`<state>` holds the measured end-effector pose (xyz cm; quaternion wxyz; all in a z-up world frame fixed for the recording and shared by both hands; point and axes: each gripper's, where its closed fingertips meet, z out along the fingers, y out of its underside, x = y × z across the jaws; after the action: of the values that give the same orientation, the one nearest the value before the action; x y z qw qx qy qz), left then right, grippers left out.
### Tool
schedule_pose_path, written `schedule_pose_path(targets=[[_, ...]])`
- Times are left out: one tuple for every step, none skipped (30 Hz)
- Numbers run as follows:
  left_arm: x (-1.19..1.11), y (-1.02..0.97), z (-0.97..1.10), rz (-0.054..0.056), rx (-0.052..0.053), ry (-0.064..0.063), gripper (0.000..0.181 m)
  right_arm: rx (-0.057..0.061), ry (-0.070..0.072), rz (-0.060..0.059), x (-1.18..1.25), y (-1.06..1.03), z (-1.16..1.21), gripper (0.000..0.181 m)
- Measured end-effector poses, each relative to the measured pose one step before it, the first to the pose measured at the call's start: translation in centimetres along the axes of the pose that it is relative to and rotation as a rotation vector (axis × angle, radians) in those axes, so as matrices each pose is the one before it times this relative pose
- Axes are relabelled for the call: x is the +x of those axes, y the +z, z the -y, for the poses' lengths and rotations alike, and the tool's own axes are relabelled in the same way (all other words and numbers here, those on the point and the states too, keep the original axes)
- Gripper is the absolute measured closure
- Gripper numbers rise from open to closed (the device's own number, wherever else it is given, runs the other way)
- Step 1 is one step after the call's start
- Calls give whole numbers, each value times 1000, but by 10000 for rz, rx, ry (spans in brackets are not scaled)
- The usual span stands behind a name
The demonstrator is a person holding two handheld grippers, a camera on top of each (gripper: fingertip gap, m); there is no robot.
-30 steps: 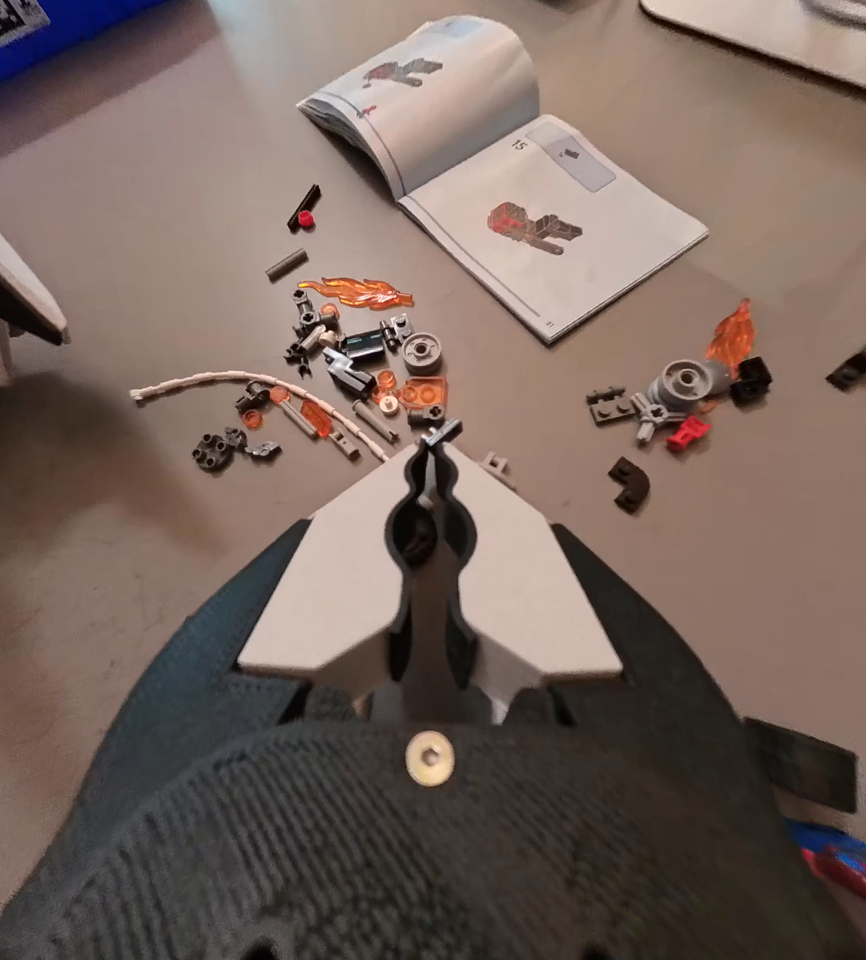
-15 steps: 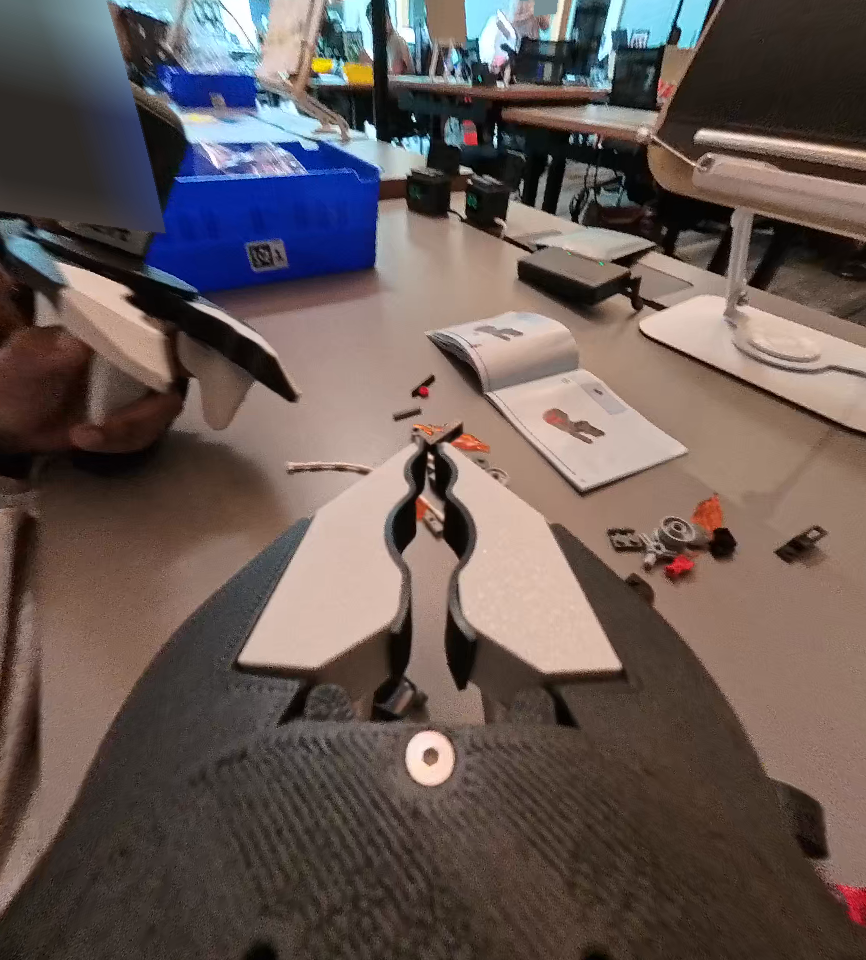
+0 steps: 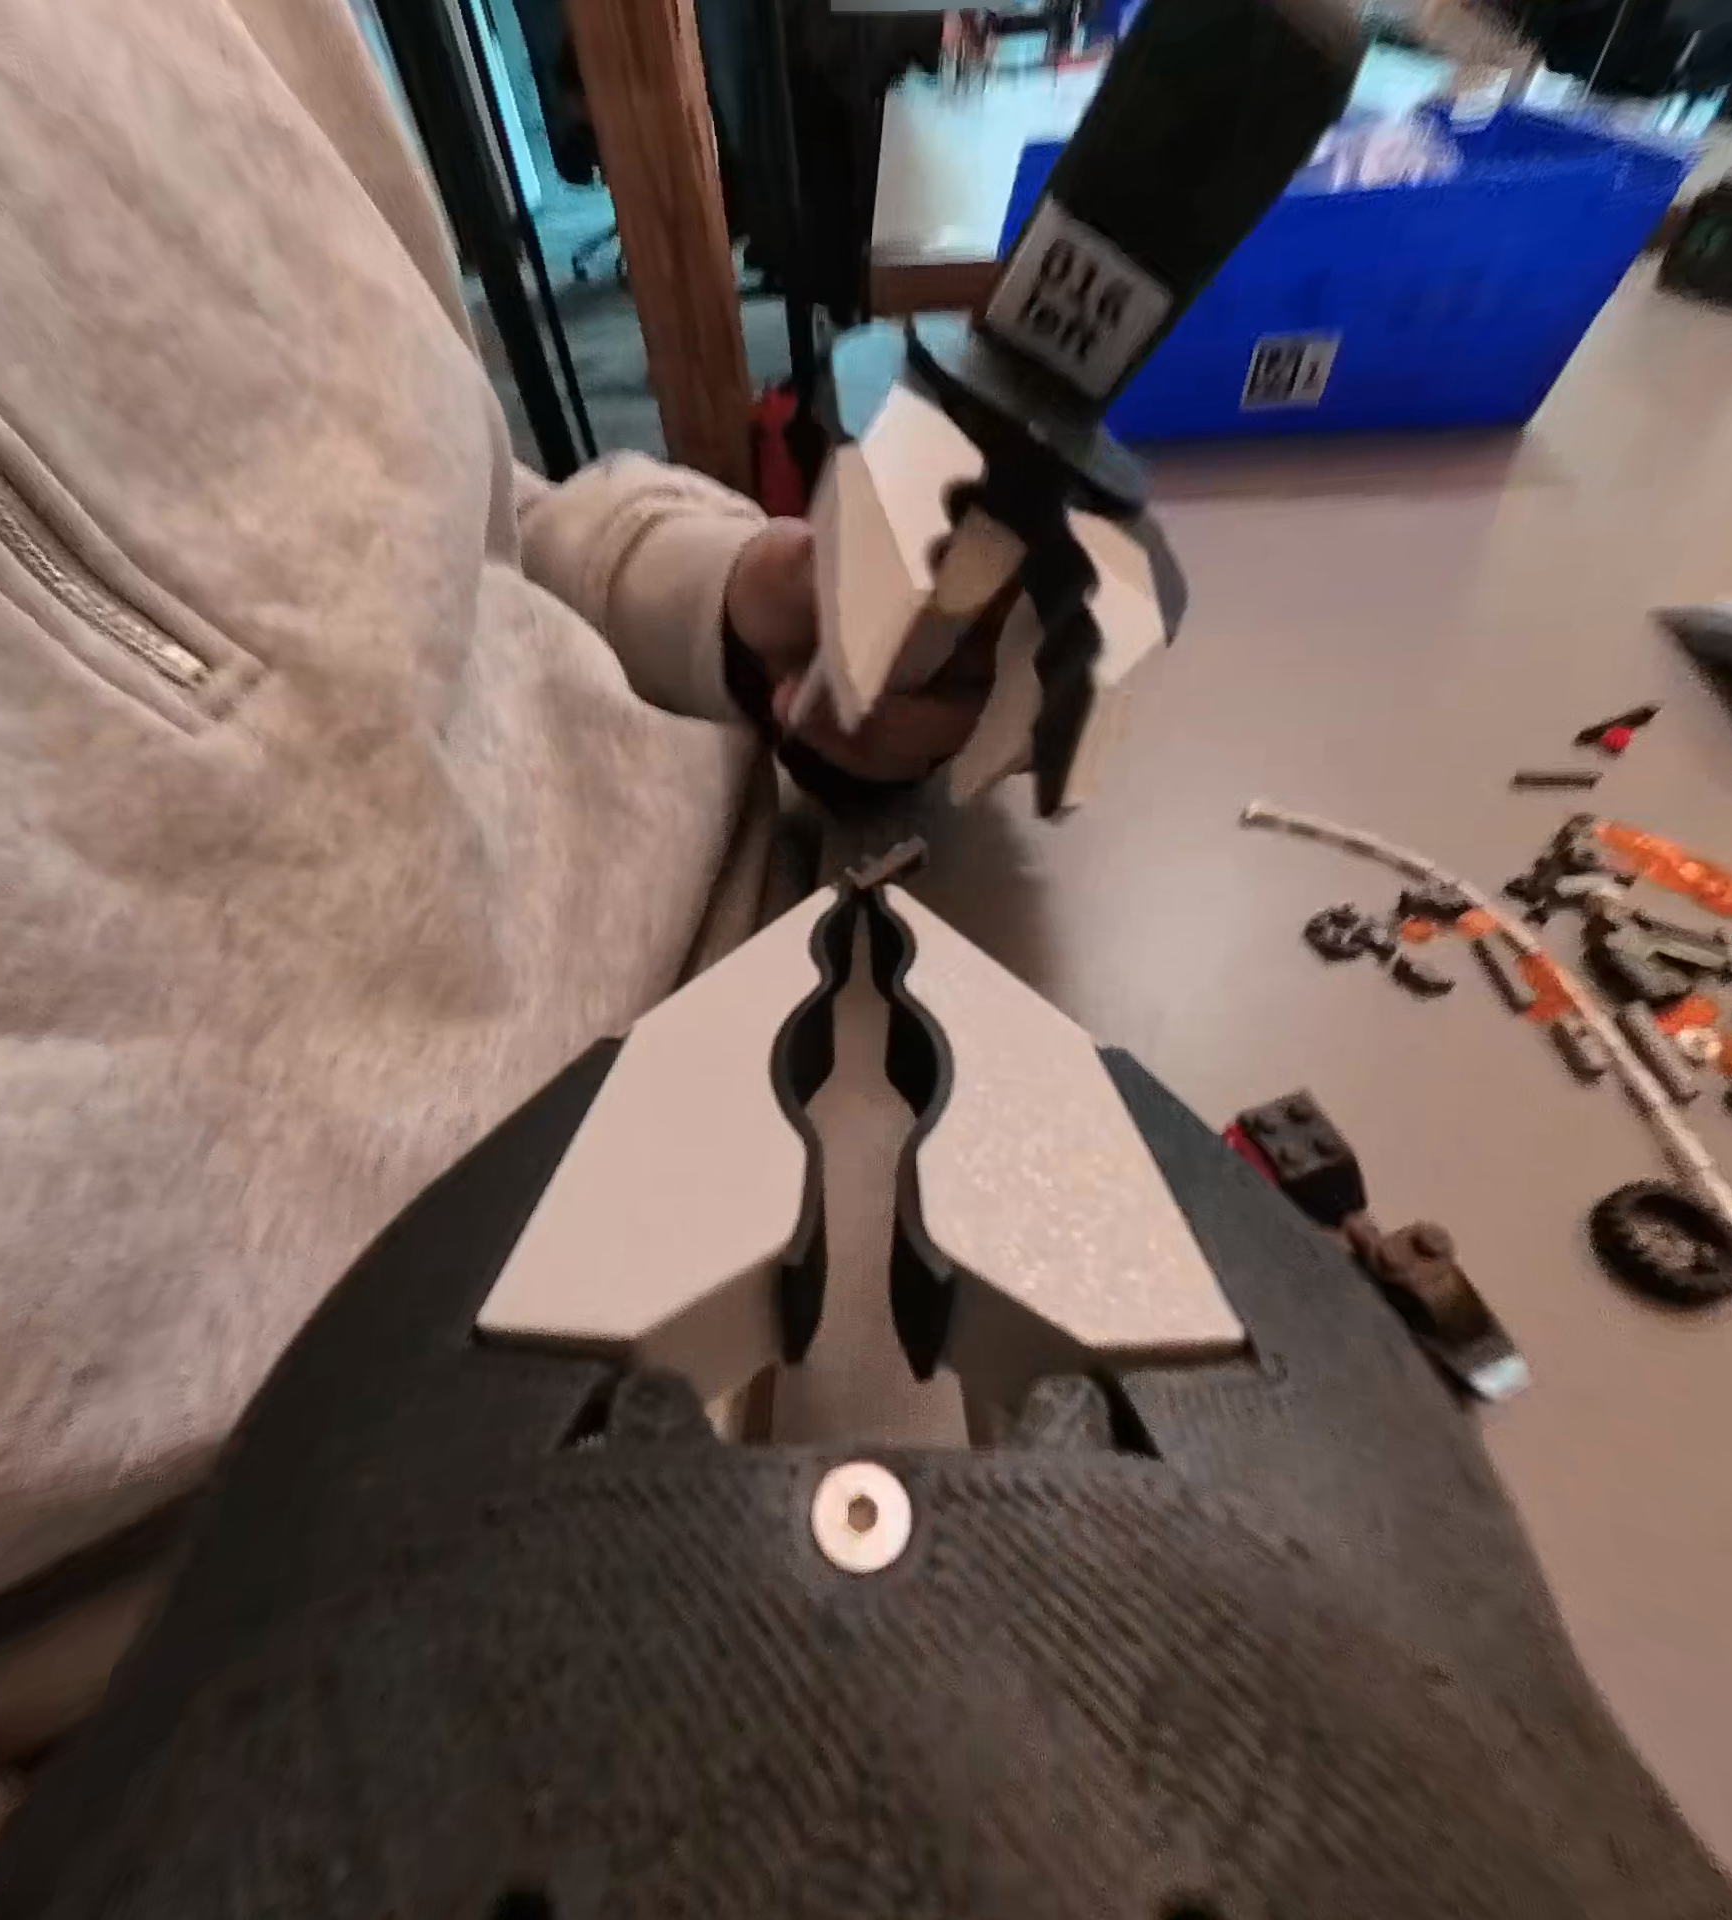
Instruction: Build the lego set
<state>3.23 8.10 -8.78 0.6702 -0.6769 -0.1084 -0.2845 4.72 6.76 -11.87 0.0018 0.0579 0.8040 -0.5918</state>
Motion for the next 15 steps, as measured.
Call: schedule_pose_path(targets=[[276,559,-556,-173,-338,-137,154,-406,198,31,96,-124,-589,181],[148,406,-472,-69,-315,-38,157,-196,127,-8,62,-171,-355,181],[-22,235,-290,62,-227,44,160,-38,39,-4,-3,-195,-202,181],[-191,98,-109,165,-86,27,161,-3,29,-68,121,-199,-183,180],[-203,1,12,129,5,-34,162,-36,63,-104,251,-192,-250,180],[-189,-47,78,62,53,-107,162,-41,95,-84,252,-189,-249,180],[-212,-63,85,39,67,-156,162,40,80,-25,134,-195,-36,180],[-228,-85,111,44,83,-164,162,135,18,0,17,-192,156,180],[-237,-107,151,53,106,-152,162,147,-5,-12,20,-173,166,180],[-206,-122,171,46,127,-131,162,86,21,-1,24,-111,106,180],[-94,-122,186,-19,130,-100,161,19,41,26,14,-46,16,180],[-23,-108,126,-62,99,-98,159,-2,34,18,13,10,-12,180],[-143,-74,95,8,72,-122,154,-13,23,-14,58,37,-4,180],[-224,-71,84,71,61,-134,151,-2,-1,-14,45,51,8,180],[-114,-58,69,-2,54,-108,150,51,-34,-40,66,37,91,181]])
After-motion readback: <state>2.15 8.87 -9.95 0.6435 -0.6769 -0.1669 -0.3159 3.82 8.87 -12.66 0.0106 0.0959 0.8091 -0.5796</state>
